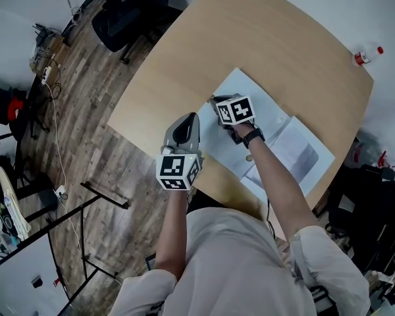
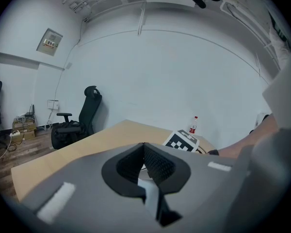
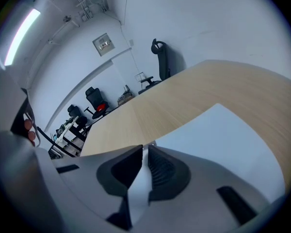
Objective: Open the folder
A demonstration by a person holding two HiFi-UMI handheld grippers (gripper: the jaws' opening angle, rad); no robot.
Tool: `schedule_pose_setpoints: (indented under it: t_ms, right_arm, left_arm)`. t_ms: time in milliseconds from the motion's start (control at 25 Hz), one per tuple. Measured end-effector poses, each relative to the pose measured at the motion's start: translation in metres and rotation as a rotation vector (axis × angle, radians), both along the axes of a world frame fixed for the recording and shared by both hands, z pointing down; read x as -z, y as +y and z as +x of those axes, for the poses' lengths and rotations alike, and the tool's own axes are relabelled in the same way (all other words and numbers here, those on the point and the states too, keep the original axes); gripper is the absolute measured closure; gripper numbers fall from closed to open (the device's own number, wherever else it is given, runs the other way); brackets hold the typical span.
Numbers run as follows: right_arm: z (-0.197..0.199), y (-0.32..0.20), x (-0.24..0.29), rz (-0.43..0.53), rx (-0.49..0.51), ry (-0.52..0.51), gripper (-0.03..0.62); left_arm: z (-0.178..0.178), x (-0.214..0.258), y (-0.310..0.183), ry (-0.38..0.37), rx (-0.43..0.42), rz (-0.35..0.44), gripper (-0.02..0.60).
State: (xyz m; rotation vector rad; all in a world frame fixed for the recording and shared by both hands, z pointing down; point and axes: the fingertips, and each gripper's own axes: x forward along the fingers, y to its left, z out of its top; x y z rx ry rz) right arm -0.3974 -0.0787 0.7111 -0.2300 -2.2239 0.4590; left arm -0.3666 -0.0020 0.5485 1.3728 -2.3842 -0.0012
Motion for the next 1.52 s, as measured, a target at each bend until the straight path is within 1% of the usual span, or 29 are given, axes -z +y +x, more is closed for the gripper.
schedule_pose_setpoints:
  t_ms: [480, 600, 760, 1040, 1320, 1520]
  right_arm:
    - [0.003, 0.006, -0.03, 0.047, 0.04, 0.13, 0.553]
    - [0.003, 0.005, -0.034, 0.052, 0.034, 0.143, 0.557]
    - [0.004, 0.004, -0.031, 0.034, 0.017, 0.143, 0.559]
    - [0.005, -0.001, 0.001, 0.056, 0.011, 0.079, 0.559]
    - [0.014, -0.008, 0.039, 0.035, -0.046, -0.015, 0.559]
    - [0.024, -0.013, 0.067, 0.021, -0.099, -0.088, 0.559]
  left_arm:
    - [0.001, -0.011, 0.007, 0.028, -0.003, -0.007, 0.572]
    - [0.0, -0.01, 0.008, 0.028, -0.009, -0.006, 0.572]
    - [-0.001, -0.009, 0.011, 0.028, -0.015, -0.002, 0.572]
    - [-0.003, -0.002, 0.0, 0.024, -0.046, 0.017, 0.572]
    - [0.005, 0.006, -0.017, 0.014, -0.098, 0.036, 0.572]
    - [0.012, 0.019, -0.028, -0.01, -0.135, 0.05, 0.572]
